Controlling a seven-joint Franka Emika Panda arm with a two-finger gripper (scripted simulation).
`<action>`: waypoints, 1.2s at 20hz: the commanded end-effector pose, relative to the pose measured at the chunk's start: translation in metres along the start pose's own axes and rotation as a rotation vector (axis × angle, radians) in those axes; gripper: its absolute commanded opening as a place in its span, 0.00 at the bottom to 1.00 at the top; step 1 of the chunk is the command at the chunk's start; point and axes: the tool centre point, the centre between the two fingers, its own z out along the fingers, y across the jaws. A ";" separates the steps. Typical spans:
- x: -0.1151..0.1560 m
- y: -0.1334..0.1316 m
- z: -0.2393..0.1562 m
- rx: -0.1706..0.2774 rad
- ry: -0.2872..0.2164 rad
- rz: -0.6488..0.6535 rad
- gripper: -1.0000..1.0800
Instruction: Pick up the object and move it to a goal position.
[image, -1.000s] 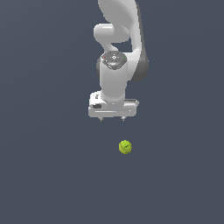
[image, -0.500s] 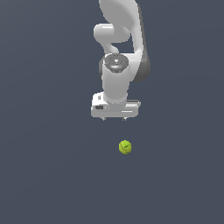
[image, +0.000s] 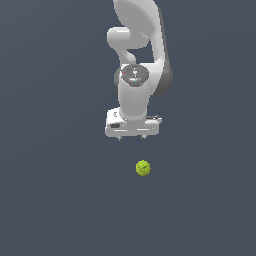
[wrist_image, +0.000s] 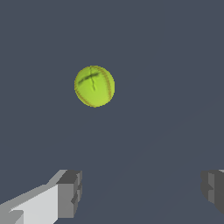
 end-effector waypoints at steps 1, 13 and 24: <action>0.005 -0.002 0.003 -0.002 0.001 -0.033 0.96; 0.049 -0.025 0.031 -0.010 0.015 -0.337 0.96; 0.080 -0.044 0.058 -0.009 0.030 -0.579 0.96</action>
